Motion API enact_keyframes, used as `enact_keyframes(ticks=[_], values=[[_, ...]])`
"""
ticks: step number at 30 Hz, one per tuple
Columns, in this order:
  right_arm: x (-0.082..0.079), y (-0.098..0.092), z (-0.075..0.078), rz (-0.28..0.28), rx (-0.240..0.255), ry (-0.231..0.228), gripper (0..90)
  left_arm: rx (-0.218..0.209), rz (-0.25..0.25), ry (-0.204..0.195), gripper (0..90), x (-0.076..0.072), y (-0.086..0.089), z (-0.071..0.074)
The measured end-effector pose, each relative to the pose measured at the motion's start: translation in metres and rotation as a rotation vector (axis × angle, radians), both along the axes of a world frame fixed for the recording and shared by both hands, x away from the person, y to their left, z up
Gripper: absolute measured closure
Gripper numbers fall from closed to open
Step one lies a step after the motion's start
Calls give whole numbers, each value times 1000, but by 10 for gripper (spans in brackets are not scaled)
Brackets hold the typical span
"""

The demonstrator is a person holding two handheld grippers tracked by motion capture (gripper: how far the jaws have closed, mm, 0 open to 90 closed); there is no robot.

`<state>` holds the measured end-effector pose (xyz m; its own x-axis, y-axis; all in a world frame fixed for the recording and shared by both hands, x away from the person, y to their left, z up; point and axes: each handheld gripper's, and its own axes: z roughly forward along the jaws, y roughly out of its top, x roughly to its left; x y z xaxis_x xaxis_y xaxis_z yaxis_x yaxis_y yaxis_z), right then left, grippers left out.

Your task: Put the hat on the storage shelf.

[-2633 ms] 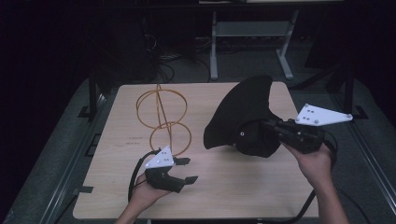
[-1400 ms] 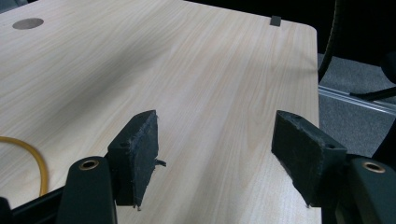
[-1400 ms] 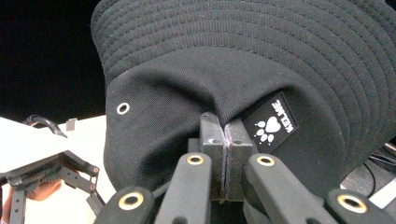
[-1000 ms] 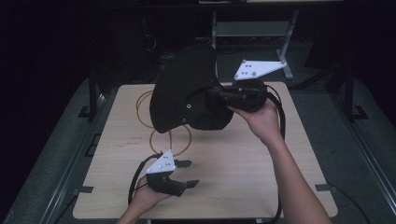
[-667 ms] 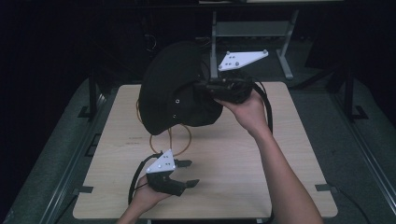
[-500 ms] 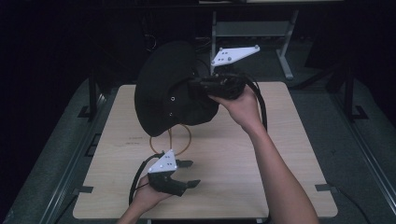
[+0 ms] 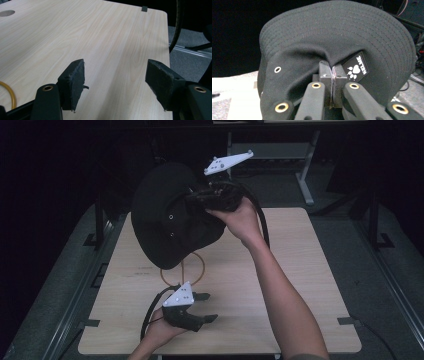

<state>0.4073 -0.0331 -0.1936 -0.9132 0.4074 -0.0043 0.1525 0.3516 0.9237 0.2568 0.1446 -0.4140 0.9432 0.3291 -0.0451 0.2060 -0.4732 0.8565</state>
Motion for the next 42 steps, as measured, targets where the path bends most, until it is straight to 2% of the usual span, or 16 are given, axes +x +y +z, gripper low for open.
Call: enact_keyframes(ticks=[3,10,18,24,27,28,29,30,31,34,37,42], values=[[5,7,1,3,0,23,892,-8,2,8,312,2,1,0],[17,27,-1,-3,3,31,892,-5,-14,-9,312,1,-4,2],[29,49,-3,1,-42,41,891,-7,-15,-12,312,0,-4,3],[34,63,-4,8,-78,48,889,24,-22,-27,312,0,-6,3],[37,73,-5,12,-101,47,879,23,-24,-26,311,0,-6,3],[38,77,-6,8,-110,48,851,17,-23,-27,311,0,-7,3],[38,81,-7,-3,-115,50,779,17,-24,-29,311,0,-8,2],[38,81,-7,-3,-115,50,779,17,-24,-29,311,0,-8,2],[40,87,-15,-1,-123,84,548,18,-26,-25,310,0,-8,2],[40,83,-20,4,-128,102,512,19,-27,-22,310,-2,-9,2],[37,68,-23,-9,-75,108,483,20,-28,-20,310,-3,-9,1],[31,41,-26,-24,-52,103,454,18,-28,-18,308,-3,-11,0]])
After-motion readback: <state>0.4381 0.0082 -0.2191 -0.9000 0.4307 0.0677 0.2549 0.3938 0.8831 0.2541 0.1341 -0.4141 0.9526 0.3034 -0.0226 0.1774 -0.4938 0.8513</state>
